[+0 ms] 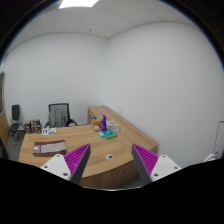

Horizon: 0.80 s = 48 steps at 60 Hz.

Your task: Fold towel

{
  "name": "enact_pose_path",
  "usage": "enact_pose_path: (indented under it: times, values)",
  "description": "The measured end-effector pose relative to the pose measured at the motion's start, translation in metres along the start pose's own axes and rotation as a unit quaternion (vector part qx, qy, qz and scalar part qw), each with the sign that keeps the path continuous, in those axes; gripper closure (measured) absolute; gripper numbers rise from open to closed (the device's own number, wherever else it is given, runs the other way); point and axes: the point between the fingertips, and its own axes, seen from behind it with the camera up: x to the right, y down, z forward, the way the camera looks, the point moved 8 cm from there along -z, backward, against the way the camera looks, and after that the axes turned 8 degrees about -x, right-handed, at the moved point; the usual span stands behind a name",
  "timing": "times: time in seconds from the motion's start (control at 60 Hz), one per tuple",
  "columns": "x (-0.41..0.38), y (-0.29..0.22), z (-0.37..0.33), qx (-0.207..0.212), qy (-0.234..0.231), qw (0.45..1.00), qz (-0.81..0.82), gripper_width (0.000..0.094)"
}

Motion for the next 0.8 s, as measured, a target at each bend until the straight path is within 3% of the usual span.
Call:
enact_pose_path:
  times: [0.25,0.45,0.6,0.8]
  values:
    - [-0.013,0.047,0.036,-0.049,0.002,0.999,-0.001,0.0076]
    - [-0.074,0.138,0.091,-0.146,-0.023,0.988,-0.041,0.0077]
    - [-0.172,0.200,0.126,-0.202,-0.084,0.973,-0.078,0.0075]
    - [-0.350,0.221,0.170,-0.202,-0.190,0.955,-0.107,0.0070]
